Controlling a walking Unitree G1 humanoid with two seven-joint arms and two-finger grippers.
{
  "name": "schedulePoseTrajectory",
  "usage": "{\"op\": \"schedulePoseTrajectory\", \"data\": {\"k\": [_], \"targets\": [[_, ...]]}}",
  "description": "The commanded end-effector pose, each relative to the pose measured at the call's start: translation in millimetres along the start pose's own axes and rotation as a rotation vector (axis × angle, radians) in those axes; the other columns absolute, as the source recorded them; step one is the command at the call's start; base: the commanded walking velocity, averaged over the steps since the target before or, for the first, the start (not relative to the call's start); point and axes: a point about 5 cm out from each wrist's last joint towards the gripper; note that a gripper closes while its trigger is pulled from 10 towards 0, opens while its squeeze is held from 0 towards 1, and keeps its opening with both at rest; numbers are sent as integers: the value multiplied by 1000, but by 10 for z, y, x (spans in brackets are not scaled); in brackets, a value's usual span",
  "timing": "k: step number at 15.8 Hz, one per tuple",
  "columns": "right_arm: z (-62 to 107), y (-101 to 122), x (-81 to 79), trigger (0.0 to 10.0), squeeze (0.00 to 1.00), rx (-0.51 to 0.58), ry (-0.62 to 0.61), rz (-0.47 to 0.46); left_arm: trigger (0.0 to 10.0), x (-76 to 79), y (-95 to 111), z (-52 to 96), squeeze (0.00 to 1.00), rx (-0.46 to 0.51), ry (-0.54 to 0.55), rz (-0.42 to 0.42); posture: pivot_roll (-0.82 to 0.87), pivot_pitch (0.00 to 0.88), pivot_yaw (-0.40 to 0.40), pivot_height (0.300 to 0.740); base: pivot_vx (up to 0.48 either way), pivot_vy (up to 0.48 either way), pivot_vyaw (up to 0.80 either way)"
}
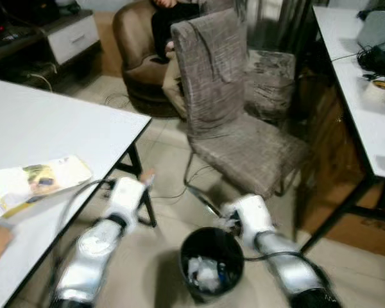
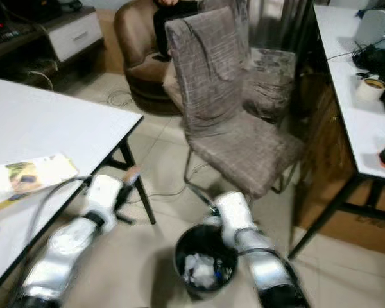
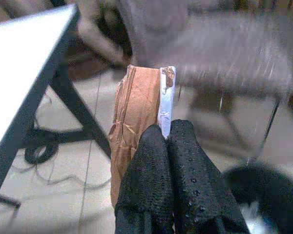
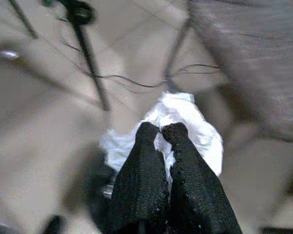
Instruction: Picking trash to rubbish bin
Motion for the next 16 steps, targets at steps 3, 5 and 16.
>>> {"op": "schedulePoseTrajectory", "data": {"k": [3,5,16], "targets": [[-27,-124,117,10000,0,-54,-7,-31,10000,111,57,72,0,-10,-144,-87,-20,100,47,740,0,0,0],[-71,-115,109,10000,0,-64,5,-40,10000,111,54,144,0,-38,-190,-109,-8,117,52,740,0,0,0],[-297,368,177,10000,1000,30,55,-42,10000,97,118,318,0,-77,-198,-103,7,161,29,740,0,0,0]]}}
Point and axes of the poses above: a point about 5 cm out from each wrist's last joint towards the gripper, its own z axis pointing back from the gripper into the wrist, its own y axis along the axis of the wrist's last joint, x = y × z, and after that the axes turned 7 degrees about z, right-handed
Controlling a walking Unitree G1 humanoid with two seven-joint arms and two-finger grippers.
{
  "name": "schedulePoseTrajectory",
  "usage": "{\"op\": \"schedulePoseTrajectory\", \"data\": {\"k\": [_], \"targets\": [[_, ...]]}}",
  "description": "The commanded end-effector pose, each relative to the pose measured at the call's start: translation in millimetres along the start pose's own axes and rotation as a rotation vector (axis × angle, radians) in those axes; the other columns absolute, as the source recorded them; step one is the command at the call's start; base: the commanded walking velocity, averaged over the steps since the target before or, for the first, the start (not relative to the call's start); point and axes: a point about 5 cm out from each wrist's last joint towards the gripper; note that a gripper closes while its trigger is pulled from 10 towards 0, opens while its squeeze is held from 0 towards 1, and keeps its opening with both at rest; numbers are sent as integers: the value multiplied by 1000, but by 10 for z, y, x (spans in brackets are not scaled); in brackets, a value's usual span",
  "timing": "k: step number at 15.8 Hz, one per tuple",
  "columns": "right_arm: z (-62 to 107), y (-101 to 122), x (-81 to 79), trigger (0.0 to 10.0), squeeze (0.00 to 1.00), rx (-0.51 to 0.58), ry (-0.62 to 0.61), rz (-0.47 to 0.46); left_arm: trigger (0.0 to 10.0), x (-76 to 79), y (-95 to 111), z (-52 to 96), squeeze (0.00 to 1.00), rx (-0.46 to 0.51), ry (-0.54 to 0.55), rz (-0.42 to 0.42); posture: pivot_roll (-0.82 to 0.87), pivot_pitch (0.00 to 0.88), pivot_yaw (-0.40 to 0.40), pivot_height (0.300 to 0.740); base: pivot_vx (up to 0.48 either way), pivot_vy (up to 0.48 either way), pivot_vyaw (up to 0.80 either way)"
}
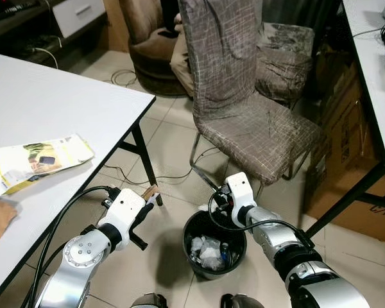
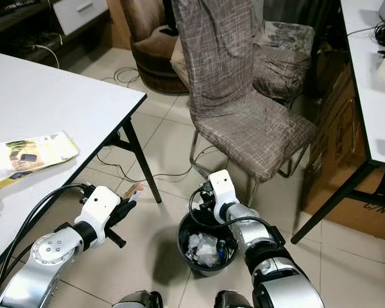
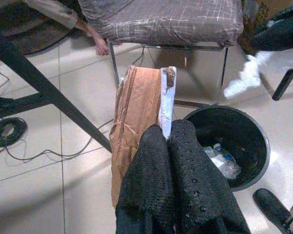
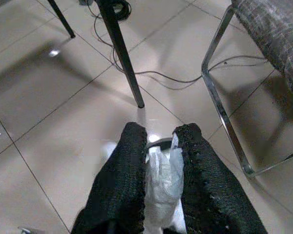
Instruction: Picking trash to rubbish bin
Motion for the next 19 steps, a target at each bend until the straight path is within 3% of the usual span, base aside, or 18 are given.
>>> {"op": "schedulePoseTrajectory", "data": {"k": [1,4,6,7,8,11,13,16,19], "targets": [[-4,13,7,10000,1000,6,0,17,10000,-8,16,20,0,0,-2,-1,12,161,27,740,0,0,0],[3,14,43,10000,1000,9,-20,32,10000,-7,37,19,0,5,4,0,15,154,31,740,0,0,0],[8,18,74,10000,1000,6,-58,90,10000,-10,25,15,0,2,10,-2,11,148,31,740,0,0,0],[21,0,90,10000,161,5,-77,108,10000,-4,29,-5,0,11,15,4,10,143,28,740,0,0,0],[42,-31,106,10000,0,7,-90,90,10000,11,38,-37,0,25,17,17,5,136,24,740,0,0,0],[217,-234,49,10000,0,33,-94,7,10000,136,-81,-263,0,-11,-6,122,-30,122,24,740,0,0,-267],[485,-371,-56,10000,0,39,-70,17,10000,241,-222,-458,0,-84,-60,155,-74,122,35,740,0,0,-800],[770,-312,-127,10000,0,68,-38,42,10000,285,-231,-672,0,-112,-109,149,-109,116,35,740,0,0,-800],[976,-200,-206,10000,0,80,49,36,10000,221,-159,-890,0,-111,-50,133,-126,113,28,740,0,0,-800]]}}
Point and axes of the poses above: a point about 5 cm out from each wrist's last joint towards the gripper, its own z axis pointing back from the gripper into the wrist, its own y axis along the axis of the wrist's last joint, x = y × z, and after that the axes turned 7 degrees about z, right-handed
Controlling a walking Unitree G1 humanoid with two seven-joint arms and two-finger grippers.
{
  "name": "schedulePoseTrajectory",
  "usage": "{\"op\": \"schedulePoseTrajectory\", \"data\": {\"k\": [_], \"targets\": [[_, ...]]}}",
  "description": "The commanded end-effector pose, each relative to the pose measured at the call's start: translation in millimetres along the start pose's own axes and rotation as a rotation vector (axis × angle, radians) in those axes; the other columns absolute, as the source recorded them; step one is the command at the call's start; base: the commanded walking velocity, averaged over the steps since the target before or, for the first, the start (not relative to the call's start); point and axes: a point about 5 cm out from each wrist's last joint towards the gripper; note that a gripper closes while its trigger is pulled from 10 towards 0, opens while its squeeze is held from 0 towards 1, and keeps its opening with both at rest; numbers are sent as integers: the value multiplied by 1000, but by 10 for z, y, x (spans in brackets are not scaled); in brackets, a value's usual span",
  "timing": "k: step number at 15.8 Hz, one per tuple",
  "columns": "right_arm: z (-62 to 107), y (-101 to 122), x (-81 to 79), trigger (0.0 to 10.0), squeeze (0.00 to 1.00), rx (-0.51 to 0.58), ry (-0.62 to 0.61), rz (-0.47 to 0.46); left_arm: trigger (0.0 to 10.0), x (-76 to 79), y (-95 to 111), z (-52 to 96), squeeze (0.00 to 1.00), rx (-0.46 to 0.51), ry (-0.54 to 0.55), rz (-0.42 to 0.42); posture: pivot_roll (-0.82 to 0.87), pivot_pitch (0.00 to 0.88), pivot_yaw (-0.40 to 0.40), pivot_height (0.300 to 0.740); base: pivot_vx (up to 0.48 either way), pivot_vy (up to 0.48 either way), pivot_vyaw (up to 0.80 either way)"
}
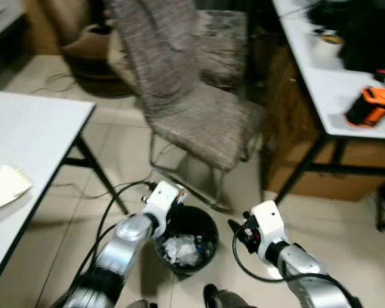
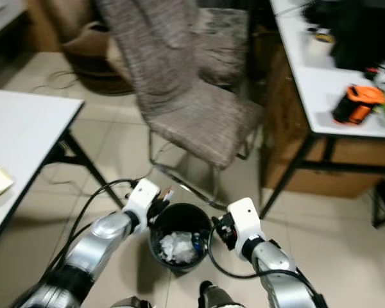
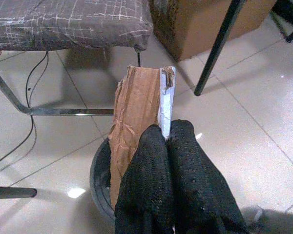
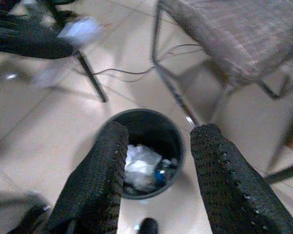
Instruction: Picking trash to rubbish bin
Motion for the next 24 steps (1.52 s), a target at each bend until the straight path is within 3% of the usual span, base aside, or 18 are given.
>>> {"op": "schedulePoseTrajectory", "data": {"k": [1,4,6,13,14,15,20,22,23,24], "targets": [[46,35,-52,10000,0,-4,53,-2,10000,-59,-1,-20,0,7,40,16,-133,112,29,740,0,0,-800],[121,89,-73,10000,0,-18,99,40,10000,-101,148,-101,0,39,46,14,-141,109,19,740,0,0,-683],[165,125,-142,10000,0,-18,174,59,10000,-119,230,-147,0,41,41,-29,-141,107,12,740,0,0,0],[268,153,-213,10000,0,-54,292,93,10000,49,387,-269,0,45,-114,-70,-154,112,5,740,0,0,0],[271,152,-206,10000,0,-60,294,98,10000,77,419,-279,71,57,-143,-58,-153,111,2,740,0,0,0],[271,155,-198,10000,0,-62,295,100,10000,102,441,-285,1000,71,-169,-45,-155,110,1,740,0,0,0],[263,147,-186,10000,0,-71,301,105,10000,184,509,-306,1000,109,-242,22,-154,107,-4,740,0,0,0],[256,149,-179,10000,0,-71,297,113,10000,165,484,-297,1000,104,-224,-13,-148,104,-4,740,0,0,0],[251,154,-176,10000,0,-64,277,114,10000,111,477,-274,341,122,-198,3,-137,98,1,740,0,0,0],[235,166,-146,10000,0,-47,208,119,10000,4,491,-218,0,179,-144,23,-125,93,8,740,0,0,0]]}}
Point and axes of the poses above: a point about 5 cm out from each wrist's last joint towards the gripper, its own z axis pointing back from the gripper into the wrist, its own y axis along the axis of the wrist's last joint, x = y × z, and after that the axes turned 7 degrees about z, right-handed
